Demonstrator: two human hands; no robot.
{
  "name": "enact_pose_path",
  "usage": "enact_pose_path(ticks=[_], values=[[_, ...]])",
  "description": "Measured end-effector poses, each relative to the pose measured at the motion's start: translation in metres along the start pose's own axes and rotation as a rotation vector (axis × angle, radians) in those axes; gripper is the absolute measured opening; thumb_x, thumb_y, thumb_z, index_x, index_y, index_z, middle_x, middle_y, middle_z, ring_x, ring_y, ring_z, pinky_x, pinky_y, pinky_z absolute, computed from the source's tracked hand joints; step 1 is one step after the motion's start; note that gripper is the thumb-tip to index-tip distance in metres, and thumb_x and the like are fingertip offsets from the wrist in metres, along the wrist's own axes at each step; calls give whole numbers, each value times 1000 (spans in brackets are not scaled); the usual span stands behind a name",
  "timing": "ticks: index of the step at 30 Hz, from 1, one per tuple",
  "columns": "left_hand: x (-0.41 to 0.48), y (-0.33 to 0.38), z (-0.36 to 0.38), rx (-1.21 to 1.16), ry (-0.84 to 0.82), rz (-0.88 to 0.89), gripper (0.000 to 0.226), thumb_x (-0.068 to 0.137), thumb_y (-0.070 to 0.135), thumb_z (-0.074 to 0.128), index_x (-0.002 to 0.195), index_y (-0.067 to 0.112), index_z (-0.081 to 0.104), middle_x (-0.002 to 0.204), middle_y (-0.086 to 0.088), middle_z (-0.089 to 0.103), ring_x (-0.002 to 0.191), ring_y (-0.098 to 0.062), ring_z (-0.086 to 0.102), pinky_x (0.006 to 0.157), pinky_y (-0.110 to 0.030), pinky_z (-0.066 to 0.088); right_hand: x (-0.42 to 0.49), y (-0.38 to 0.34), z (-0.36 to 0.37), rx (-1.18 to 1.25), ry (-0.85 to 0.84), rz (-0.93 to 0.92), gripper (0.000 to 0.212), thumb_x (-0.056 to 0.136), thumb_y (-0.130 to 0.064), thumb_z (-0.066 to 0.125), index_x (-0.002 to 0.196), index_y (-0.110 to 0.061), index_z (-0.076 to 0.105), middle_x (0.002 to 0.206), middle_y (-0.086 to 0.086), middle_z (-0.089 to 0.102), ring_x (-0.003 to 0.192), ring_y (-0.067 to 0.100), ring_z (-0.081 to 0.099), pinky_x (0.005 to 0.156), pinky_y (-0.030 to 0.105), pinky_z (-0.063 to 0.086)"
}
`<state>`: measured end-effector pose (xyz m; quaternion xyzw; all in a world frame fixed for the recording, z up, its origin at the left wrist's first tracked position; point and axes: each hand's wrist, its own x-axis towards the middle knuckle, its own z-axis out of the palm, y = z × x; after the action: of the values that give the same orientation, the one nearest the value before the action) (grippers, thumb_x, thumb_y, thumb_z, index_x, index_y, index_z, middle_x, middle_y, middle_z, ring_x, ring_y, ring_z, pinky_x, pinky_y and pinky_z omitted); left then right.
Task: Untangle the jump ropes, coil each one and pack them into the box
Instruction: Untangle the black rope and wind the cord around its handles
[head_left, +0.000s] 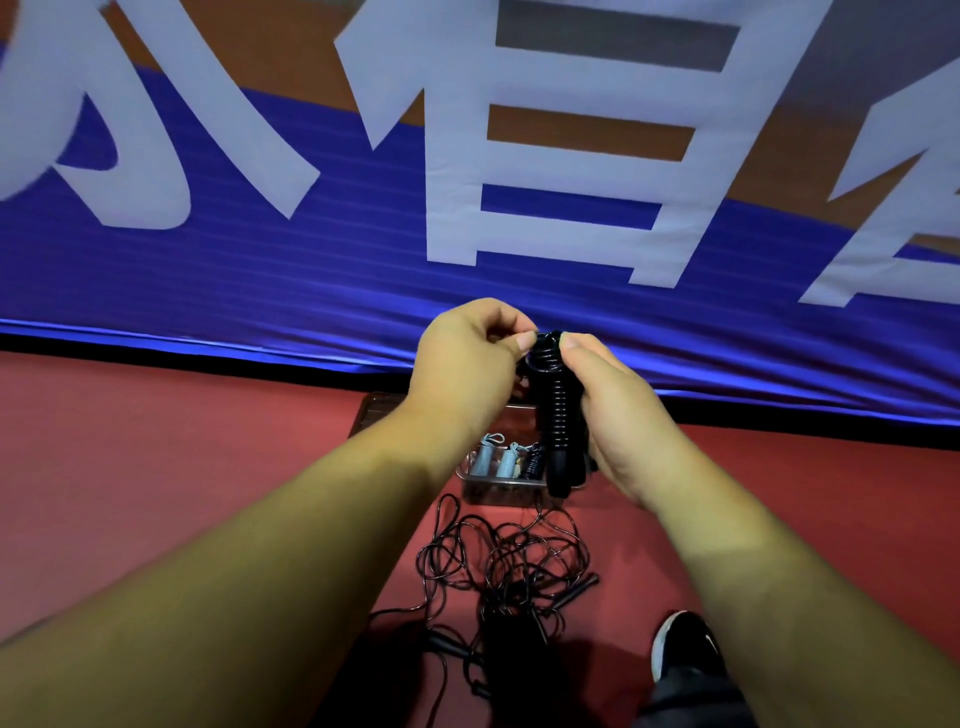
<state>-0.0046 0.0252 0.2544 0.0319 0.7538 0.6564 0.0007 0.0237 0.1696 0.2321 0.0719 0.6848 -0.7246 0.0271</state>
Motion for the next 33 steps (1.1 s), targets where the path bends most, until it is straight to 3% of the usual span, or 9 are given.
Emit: enact_pose_path(ticks=[4, 8, 11, 15, 20, 24, 28, 30, 33], values=[[1, 4, -4, -44, -72, -7, 12, 99, 4, 66, 90, 9, 73, 76, -6, 69, 60, -15, 62, 59, -31, 60, 0, 0, -2, 71, -11, 39, 30, 111, -37, 48, 122, -20, 71, 117, 14, 76, 110, 32, 72, 109, 70, 48], [-1, 0, -3, -43, -73, -23, 12, 95, 6, 72, 86, 12, 77, 79, -7, 75, 65, -15, 68, 64, -31, 60, -3, 3, -1, -129, -12, 19, 37, 100, -55, 52, 121, -35, 74, 120, 0, 79, 120, 25, 72, 112, 59, 50], [0, 0, 2, 48, -45, 11, 11, 93, 13, 75, 86, 21, 80, 82, 2, 78, 75, -13, 73, 77, -35, 62, -3, 5, -1, -106, 91, -3, 31, 108, -44, 51, 117, -29, 77, 115, -6, 80, 114, 15, 72, 112, 48, 51], [2, 8, 1, 108, -132, 45, 5, 94, 25, 77, 96, 23, 81, 91, 10, 79, 88, -5, 74, 86, -27, 59, 0, 1, -3, -42, 136, 6, 31, 106, -41, 51, 115, -27, 76, 106, 3, 80, 101, 22, 75, 95, 49, 58], [0, 11, -3, 93, -94, 31, 2, 91, 16, 80, 92, 16, 81, 85, 3, 79, 79, -12, 75, 64, -13, 53, -3, -2, -4, -123, 94, -28, 28, 102, -46, 52, 103, -30, 75, 103, -3, 79, 111, 25, 74, 100, 47, 53], [2, 7, -2, 82, -80, -1, 10, 93, 19, 76, 84, 18, 79, 82, 3, 78, 80, -18, 77, 82, -35, 62, -6, -7, -4, -158, 80, -20, 29, 112, -36, 46, 117, -24, 72, 98, 1, 82, 96, 17, 76, 80, 33, 53], [-3, 11, -1, 267, -26, 156, 9, 93, 14, 68, 90, 21, 73, 78, 6, 73, 61, -3, 67, 58, -10, 47, -5, -7, -3, -261, 86, -36, 28, 111, -38, 46, 112, -29, 72, 98, -4, 80, 88, 9, 70, 77, 28, 51], [-6, 10, 1, 252, -31, 171, 18, 91, 8, 65, 99, 24, 69, 75, 5, 69, 55, -5, 61, 52, -10, 42, -6, -8, -3, -322, 96, -44, 27, 110, -38, 46, 107, -31, 72, 93, -12, 78, 86, 5, 66, 77, 29, 48], [-2, 10, -2, 266, -104, 206, 22, 92, 5, 65, 97, 25, 73, 79, 4, 72, 65, -12, 71, 60, -20, 55, -6, -9, -3, -292, 99, -25, 31, 111, -37, 45, 108, -27, 75, 94, -12, 80, 88, 4, 70, 87, 34, 53]])
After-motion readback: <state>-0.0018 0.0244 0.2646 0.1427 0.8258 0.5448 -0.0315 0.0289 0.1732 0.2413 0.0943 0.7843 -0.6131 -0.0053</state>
